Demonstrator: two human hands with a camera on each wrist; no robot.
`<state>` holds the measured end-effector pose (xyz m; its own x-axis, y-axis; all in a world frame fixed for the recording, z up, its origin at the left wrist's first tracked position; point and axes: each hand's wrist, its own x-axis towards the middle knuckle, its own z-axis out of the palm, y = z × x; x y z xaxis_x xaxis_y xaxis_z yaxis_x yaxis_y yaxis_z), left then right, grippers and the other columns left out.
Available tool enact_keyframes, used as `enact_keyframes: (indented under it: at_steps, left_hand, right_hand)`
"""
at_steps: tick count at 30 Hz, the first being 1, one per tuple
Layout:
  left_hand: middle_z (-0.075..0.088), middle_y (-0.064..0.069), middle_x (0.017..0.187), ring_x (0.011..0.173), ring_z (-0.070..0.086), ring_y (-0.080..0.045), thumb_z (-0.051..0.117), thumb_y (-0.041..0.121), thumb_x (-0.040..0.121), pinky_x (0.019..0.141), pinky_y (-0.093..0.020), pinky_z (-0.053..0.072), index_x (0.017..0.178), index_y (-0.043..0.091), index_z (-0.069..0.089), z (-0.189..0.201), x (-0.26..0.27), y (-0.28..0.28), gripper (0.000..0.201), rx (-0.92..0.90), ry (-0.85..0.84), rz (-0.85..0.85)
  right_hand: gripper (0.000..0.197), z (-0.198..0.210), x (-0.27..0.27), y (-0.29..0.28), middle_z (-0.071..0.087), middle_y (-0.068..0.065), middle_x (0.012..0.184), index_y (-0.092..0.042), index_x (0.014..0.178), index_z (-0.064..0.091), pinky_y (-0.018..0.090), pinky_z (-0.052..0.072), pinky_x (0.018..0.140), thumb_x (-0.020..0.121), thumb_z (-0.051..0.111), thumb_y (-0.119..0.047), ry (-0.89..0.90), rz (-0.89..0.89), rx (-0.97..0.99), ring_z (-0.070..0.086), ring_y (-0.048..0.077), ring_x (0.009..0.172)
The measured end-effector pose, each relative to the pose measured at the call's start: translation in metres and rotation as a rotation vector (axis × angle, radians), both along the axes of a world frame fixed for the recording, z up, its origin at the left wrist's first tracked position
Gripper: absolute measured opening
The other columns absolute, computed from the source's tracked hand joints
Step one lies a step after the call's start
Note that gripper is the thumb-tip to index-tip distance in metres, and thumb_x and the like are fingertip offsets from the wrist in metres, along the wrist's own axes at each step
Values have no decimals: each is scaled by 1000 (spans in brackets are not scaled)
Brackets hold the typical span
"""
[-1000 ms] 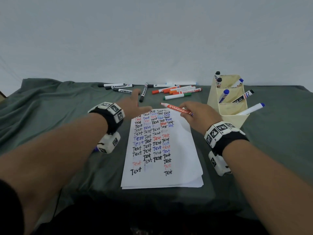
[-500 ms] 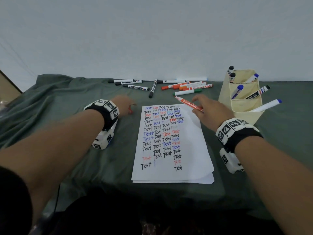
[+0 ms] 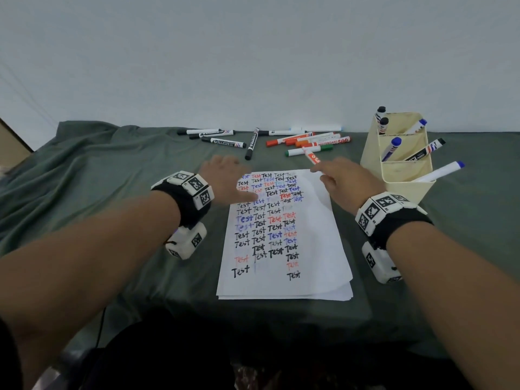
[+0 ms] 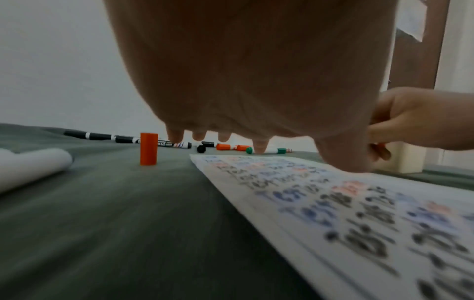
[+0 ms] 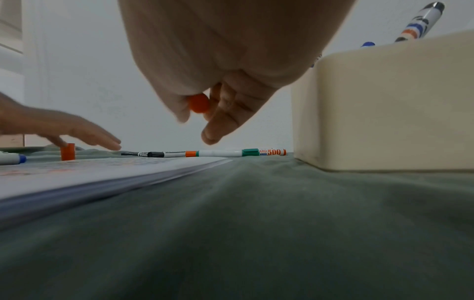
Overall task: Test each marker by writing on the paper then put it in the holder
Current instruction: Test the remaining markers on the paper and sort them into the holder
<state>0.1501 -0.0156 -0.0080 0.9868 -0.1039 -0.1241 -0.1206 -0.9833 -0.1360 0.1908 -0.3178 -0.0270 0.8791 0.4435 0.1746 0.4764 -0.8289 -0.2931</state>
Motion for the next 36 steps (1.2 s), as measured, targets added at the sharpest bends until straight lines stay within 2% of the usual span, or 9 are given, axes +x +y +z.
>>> enact_keyframes:
  at_steps: [3, 8, 14, 17, 20, 25, 28, 32, 36]
  left_hand:
    - [0, 3, 167, 152, 6, -32, 22, 106, 56, 118, -60, 14, 153, 49, 7, -18, -9, -13, 114, -48, 201, -2]
    - [-29, 4, 163, 151, -21, -34, 26, 112, 39, 119, -57, -4, 146, 56, -21, -39, -17, -17, 130, -58, 382, 30]
    - [-36, 5, 160, 148, -28, -34, 25, 112, 36, 119, -54, -12, 145, 57, -25, -43, -19, -17, 132, -128, 394, 28]
    - [-36, 6, 159, 147, -30, -33, 28, 112, 37, 119, -55, -13, 143, 58, -25, -44, -18, -17, 131, -140, 398, 31]
    - [-36, 6, 159, 147, -30, -34, 29, 112, 37, 118, -55, -13, 143, 59, -25, -44, -18, -17, 131, -149, 401, 31]
    - [-35, 5, 160, 147, -29, -35, 28, 113, 35, 118, -57, -12, 144, 58, -23, -44, -20, -19, 133, -153, 388, 28]
    - [-35, 4, 160, 147, -29, -35, 27, 112, 34, 119, -58, -12, 145, 57, -23, -43, -21, -20, 134, -158, 395, 32]
    - [-36, 6, 160, 147, -32, -33, 31, 111, 37, 119, -57, -14, 144, 58, -23, -43, -21, -19, 131, -170, 411, 41]
    - [-36, 7, 159, 146, -33, -33, 35, 110, 40, 118, -58, -16, 144, 59, -22, -41, -21, -18, 129, -186, 421, 52]
  right_hand:
    - [44, -2, 1, 0, 53, 3, 133, -33, 145, 47, 32, 44, 85, 102, 56, -30, -9, -27, -9, 60, 24, 111]
    - [81, 2, -5, 2, 41, 0, 145, -36, 151, 31, 37, 48, 100, 85, 80, -35, 57, -6, 50, 54, 24, 127]
    - [48, 21, -13, -2, 58, 3, 139, -26, 143, 52, 31, 41, 103, 97, 68, -28, -58, 6, 174, 57, 23, 125]
    - [21, 31, -20, -2, 73, -12, 107, -30, 117, 72, 23, 52, 84, 96, 69, -32, 10, -87, 596, 67, 9, 93]
    - [13, 29, -25, 9, 69, -4, 66, -21, 91, 77, 26, 53, 52, 92, 74, -34, 252, -214, 1157, 60, 12, 53]
    - [42, 2, -19, 32, 60, -2, 65, -12, 100, 70, 25, 48, 52, 87, 75, -51, 696, -463, 1650, 52, 12, 54]
    - [32, -18, -20, 35, 67, 2, 67, -10, 89, 68, 25, 56, 60, 86, 79, -40, 701, -448, 1694, 62, 13, 59]
    - [18, -36, -24, 29, 73, 9, 77, -9, 90, 68, 24, 57, 65, 82, 82, -2, 676, -296, 1618, 66, 19, 69]
    - [25, -40, -26, 28, 73, 8, 81, -23, 77, 71, 37, 60, 79, 68, 88, -8, 500, -288, 1325, 70, 23, 78]
